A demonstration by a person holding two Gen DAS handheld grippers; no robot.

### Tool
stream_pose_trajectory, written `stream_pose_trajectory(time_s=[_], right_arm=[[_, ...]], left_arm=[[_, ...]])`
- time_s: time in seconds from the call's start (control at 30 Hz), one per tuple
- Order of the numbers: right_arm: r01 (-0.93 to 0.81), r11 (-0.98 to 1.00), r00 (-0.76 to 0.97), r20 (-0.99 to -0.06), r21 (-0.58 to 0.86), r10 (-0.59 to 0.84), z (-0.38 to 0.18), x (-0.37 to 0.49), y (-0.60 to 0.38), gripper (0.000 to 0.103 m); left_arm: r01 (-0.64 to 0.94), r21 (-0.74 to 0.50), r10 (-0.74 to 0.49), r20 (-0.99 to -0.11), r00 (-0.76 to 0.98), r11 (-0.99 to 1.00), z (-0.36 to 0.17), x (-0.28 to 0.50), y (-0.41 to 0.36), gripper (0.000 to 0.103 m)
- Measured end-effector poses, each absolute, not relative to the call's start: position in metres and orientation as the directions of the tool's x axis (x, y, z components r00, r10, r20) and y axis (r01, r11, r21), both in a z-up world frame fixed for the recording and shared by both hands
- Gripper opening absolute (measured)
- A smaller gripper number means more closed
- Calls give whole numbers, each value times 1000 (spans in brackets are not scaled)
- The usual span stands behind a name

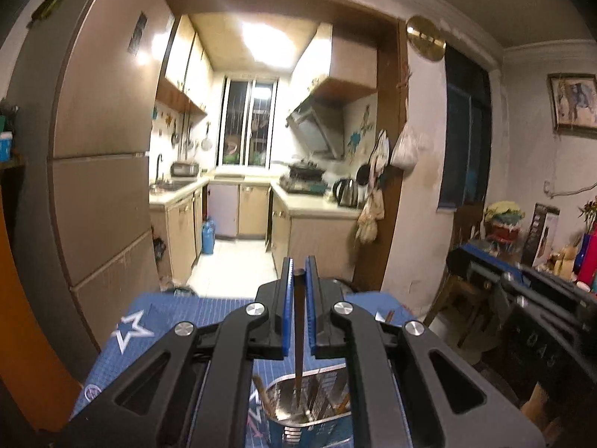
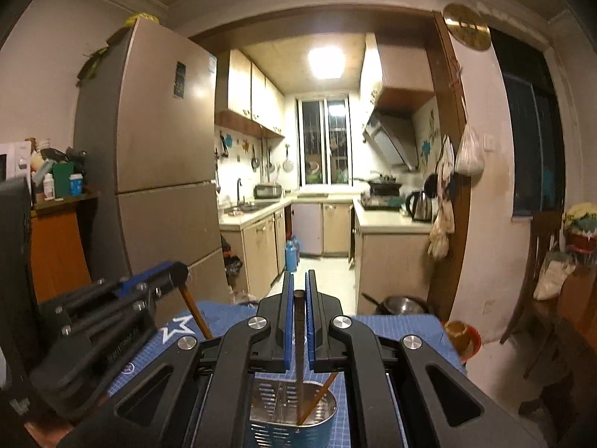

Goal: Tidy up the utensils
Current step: 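Lower the chopsticks into the holder and open both tools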

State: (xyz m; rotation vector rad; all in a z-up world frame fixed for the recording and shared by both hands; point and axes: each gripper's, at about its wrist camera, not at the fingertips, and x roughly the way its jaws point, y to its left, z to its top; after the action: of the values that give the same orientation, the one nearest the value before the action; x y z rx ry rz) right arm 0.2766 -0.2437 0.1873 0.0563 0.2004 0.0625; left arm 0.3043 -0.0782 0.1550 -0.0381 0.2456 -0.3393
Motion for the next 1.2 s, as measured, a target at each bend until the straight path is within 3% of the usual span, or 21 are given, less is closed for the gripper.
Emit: stream_pose_trajectory(time_s=[0.37, 0.6, 0.77, 0.8, 0.87, 0.9, 1.2], right_arm=[[-19, 994, 941, -334, 106, 53, 134, 307, -242, 7], [39, 992, 927, -375, 119, 8, 121, 310, -251, 10], [45, 992, 935, -354, 117, 0, 126, 295, -261, 11], [46, 991, 937, -349, 122, -1, 128, 290, -263, 16], [54, 990, 943, -331, 129, -9, 134, 280, -269, 24], [56, 990, 945, -326, 132, -10, 137, 276, -273, 25], [10, 998, 953, -304, 59, 8, 145, 189, -290, 25]], left_arm=[[268, -35, -263, -351, 899, 963, 104, 323, -90, 5], [213, -15, -205, -351, 914, 977, 104, 320, -84, 6], [180, -4, -173, -308, 936, 984, 115, 305, -79, 7], [175, -7, -169, -296, 940, 985, 120, 300, -77, 8], [165, -14, -163, -267, 950, 986, 130, 290, -71, 27], [156, -16, -155, -242, 958, 988, 137, 283, -66, 31], [142, 28, -139, -84, 987, 990, 170, 202, -3, 32]])
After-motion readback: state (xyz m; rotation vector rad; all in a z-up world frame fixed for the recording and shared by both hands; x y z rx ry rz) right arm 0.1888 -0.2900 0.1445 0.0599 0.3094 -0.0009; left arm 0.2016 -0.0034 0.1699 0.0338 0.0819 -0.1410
